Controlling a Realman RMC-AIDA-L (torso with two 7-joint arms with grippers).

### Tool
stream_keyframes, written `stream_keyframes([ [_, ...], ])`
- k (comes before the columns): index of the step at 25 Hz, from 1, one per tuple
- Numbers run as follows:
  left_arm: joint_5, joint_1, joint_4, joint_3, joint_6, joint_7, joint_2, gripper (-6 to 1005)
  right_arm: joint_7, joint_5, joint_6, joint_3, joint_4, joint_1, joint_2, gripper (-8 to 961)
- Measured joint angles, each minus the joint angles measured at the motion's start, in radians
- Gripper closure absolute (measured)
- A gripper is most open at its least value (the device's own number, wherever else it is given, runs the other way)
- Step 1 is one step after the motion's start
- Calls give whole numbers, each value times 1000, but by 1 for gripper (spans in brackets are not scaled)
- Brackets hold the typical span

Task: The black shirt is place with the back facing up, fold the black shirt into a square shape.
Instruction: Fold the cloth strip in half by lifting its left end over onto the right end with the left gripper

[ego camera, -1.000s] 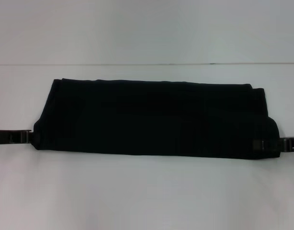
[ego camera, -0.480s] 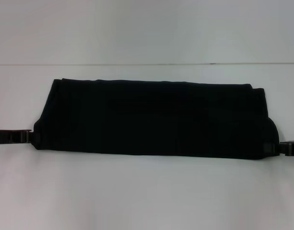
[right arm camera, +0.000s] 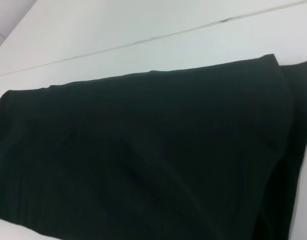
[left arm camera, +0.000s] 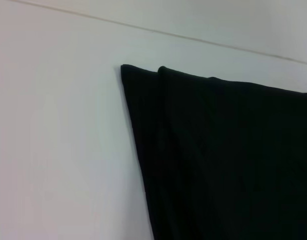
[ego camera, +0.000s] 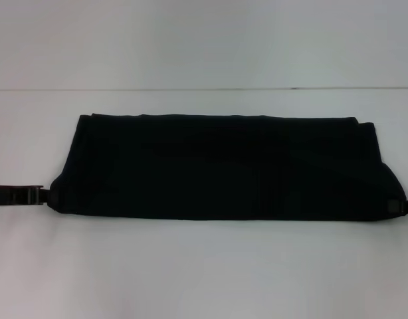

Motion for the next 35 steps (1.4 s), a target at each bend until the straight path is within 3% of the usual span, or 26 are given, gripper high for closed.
stream_keyframes([
  [8,17,18,24,-21,95,7,7,969,-28,0,-39,39,0,-27,-11,937],
  [16,19,23,23,-84,105,37,17,963,-79,-1,-103,73,1,-46,-33,929],
  [35,31,23,29,-114,176,21,27,948,-81,-2,-184,81,-14,-56,-36,851],
])
